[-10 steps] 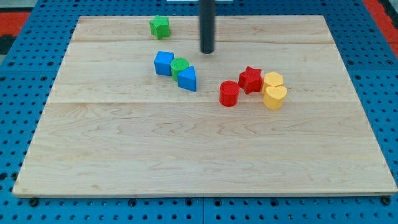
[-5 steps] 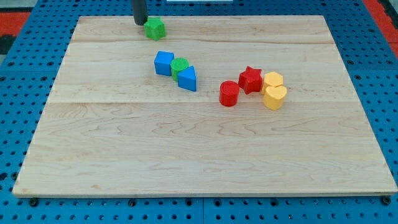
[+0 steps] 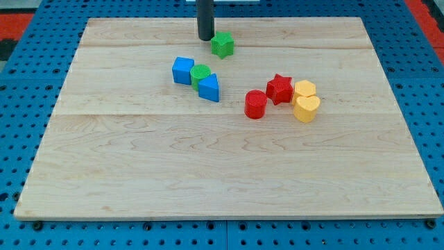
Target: Push the green star down a bit
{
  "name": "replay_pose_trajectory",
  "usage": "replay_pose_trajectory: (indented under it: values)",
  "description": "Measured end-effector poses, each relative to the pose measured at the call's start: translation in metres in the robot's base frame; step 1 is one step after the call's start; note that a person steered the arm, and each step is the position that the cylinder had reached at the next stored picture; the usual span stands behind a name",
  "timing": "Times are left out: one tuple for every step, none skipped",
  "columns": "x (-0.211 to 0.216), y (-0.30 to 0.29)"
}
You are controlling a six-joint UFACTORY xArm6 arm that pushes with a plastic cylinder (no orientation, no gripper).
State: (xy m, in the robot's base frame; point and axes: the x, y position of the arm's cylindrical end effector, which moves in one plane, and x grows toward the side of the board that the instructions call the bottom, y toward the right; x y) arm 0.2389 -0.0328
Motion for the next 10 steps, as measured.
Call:
replay_pose_trajectory:
  values:
    - [-0.014,0.009]
    - [0.024,0.011]
    - [0.072,0.011]
    - [0.057,0.006]
    - [0.028,0.010]
    - [0.030,0.033]
    - [0.023,0.039]
    - [0.023,0.039]
    - [0.024,0.044]
    - [0.053,0.047]
